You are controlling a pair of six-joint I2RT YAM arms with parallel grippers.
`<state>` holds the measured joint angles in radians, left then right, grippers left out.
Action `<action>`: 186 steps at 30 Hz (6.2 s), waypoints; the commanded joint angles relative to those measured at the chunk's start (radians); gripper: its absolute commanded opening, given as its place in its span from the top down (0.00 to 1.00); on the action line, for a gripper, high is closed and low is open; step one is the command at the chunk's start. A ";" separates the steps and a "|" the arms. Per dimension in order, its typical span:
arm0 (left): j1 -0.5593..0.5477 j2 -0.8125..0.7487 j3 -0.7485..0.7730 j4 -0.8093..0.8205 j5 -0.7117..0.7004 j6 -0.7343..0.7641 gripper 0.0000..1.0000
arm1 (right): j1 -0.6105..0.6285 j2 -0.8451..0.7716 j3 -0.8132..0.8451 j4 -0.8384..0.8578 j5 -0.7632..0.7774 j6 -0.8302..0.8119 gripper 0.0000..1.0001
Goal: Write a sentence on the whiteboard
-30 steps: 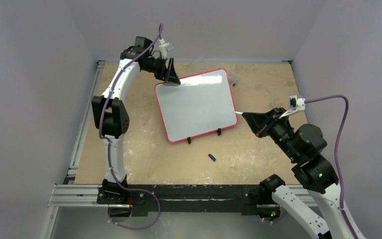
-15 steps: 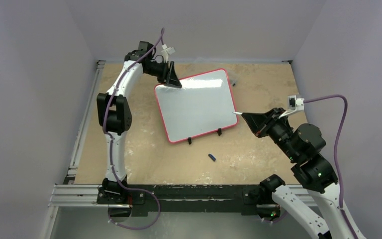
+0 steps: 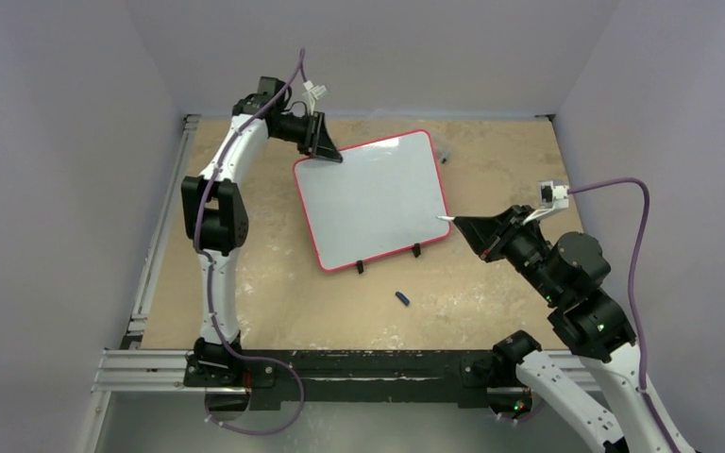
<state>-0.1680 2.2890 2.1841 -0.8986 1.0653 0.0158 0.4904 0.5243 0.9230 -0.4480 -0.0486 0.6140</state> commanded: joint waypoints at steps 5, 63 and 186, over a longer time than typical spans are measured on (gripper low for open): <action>0.007 -0.019 0.014 0.027 0.066 -0.007 0.86 | -0.002 0.009 -0.013 0.045 -0.029 0.013 1.00; -0.200 -0.580 -0.609 0.301 -0.398 0.212 1.00 | 0.036 0.058 -0.537 1.082 -0.190 -0.085 1.00; -0.255 -0.655 -0.718 0.345 -0.587 0.191 1.00 | 0.456 0.771 -0.277 1.324 0.196 -0.404 1.00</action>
<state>-0.4091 1.6154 1.4940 -0.4557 0.6434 0.1001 0.9421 1.3273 0.5766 0.9016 0.1154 0.2222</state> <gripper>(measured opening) 0.092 0.089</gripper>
